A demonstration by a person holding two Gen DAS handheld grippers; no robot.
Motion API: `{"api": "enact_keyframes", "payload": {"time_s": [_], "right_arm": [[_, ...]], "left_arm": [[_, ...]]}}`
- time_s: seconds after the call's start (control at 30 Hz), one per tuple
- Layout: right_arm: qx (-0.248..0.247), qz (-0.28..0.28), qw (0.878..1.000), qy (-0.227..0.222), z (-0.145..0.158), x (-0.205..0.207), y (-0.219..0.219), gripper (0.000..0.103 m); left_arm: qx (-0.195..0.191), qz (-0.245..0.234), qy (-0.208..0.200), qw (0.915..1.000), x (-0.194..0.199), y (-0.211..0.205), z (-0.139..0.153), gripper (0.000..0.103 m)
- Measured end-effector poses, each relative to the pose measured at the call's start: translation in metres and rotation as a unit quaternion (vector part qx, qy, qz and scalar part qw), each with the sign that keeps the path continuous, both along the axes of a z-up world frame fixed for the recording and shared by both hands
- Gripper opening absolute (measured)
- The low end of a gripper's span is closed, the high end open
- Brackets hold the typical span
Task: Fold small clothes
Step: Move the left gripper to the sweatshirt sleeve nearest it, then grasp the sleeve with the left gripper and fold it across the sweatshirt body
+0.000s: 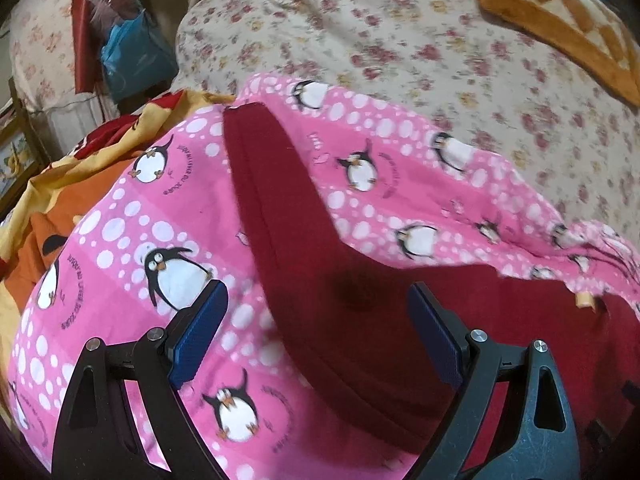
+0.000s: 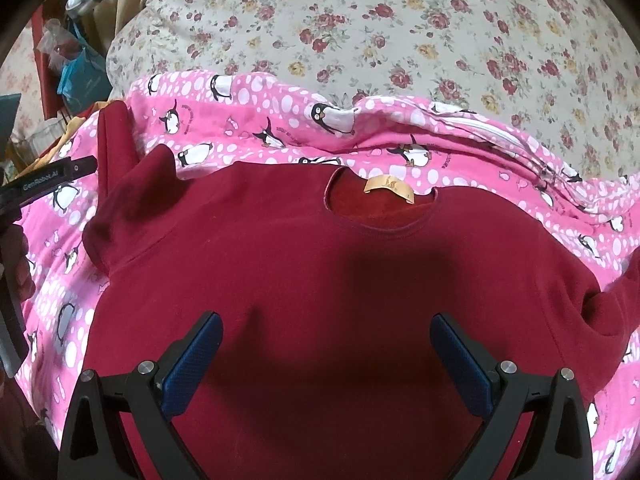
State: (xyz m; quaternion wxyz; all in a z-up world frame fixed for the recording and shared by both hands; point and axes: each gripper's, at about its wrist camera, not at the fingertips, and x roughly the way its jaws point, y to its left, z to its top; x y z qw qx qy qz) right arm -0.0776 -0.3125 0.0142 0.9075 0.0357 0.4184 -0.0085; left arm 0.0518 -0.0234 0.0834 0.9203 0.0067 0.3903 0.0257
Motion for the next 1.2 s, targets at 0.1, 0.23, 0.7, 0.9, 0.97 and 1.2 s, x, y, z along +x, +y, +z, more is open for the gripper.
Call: {"api": "enact_keyframes", "payload": {"time_s": [0.1, 0.23, 0.7, 0.9, 0.97, 1.2], "right_arm": [[0.007, 0.001, 1.0, 0.003, -0.001, 0.001, -0.002, 0.103], [0.011, 0.007, 1.0, 0.002, -0.001, 0.0, -0.003, 0.103], [0.024, 0.023, 0.999, 0.019, -0.016, 0.004, -0.001, 0.103], [0.028, 0.016, 0.999, 0.01, -0.008, -0.005, -0.005, 0.103], [0.032, 0.009, 0.999, 0.006, -0.004, -0.009, -0.009, 0.103], [0.04, -0.003, 0.999, -0.01, 0.014, -0.027, -0.019, 0.103]], "left_arm": [[0.0, 0.027, 0.008, 0.9996, 0.026, 0.018, -0.008, 0.091], [-0.005, 0.068, 0.017, 0.9976, 0.063, 0.042, -0.02, 0.091], [-0.08, 0.041, 0.034, 0.9954, 0.099, 0.064, -0.034, 0.007], [-0.135, -0.001, 0.006, 0.9908, 0.064, 0.073, 0.0, 0.006], [-0.145, -0.009, 0.001, 0.9894, 0.052, 0.072, 0.01, 0.006], [-0.165, -0.024, -0.004, 0.986, 0.03, 0.063, 0.028, 0.006]]}}
